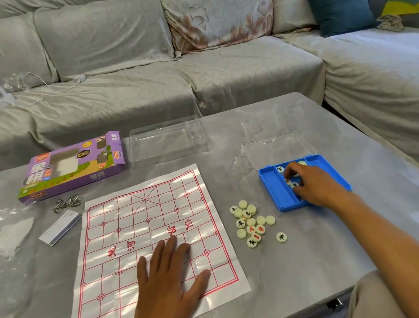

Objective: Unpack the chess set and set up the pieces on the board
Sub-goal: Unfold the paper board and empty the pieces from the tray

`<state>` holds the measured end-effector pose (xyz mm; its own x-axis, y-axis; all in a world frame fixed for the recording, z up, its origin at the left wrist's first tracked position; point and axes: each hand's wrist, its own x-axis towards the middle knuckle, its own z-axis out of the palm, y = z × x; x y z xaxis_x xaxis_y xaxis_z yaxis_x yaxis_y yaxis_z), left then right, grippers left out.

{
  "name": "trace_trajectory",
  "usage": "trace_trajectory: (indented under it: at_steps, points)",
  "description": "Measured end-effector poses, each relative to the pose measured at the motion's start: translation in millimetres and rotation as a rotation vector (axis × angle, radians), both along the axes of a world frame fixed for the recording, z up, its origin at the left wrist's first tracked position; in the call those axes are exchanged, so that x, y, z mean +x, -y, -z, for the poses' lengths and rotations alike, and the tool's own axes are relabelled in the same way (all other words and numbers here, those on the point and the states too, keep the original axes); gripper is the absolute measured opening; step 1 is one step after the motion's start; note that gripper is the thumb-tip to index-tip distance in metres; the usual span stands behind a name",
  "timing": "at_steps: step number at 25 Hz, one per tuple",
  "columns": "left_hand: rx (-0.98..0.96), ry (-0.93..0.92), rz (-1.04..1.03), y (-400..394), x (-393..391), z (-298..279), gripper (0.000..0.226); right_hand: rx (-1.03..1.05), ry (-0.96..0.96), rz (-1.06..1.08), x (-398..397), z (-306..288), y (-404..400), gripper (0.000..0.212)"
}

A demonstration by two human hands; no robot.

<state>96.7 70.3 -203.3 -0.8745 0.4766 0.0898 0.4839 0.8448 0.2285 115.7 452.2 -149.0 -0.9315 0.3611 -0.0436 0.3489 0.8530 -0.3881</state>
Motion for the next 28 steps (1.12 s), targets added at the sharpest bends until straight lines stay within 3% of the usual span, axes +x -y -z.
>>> trace_trajectory:
  at_steps: [3,13,17,19,22,24,28]
  points:
    - [0.003,-0.012,-0.005,0,0,0,0.082,-0.002,-0.009,-0.029,-2,2,2,0.045]
    - [-0.008,-0.012,0.0,0,-1,1,0.079,0.023,-0.172,0.103,-4,11,4,0.018]
    - [-0.014,-0.017,0.002,1,-1,2,0.077,-0.157,-0.386,0.098,-4,-19,26,0.018]
    - [-0.019,-0.017,0.008,1,-2,3,0.074,-0.205,-0.313,-0.043,-1,-34,56,0.013]
    - [-0.017,-0.017,0.007,0,-2,4,0.075,-0.18,-0.037,-0.189,-1,-29,94,0.006]
    - [-0.016,-0.016,0.004,0,-2,5,0.077,-0.159,0.003,-0.224,-4,-23,96,0.003]
    - [-0.023,-0.002,0.006,0,-2,3,0.077,-0.097,-0.276,0.062,-12,-21,50,0.01]
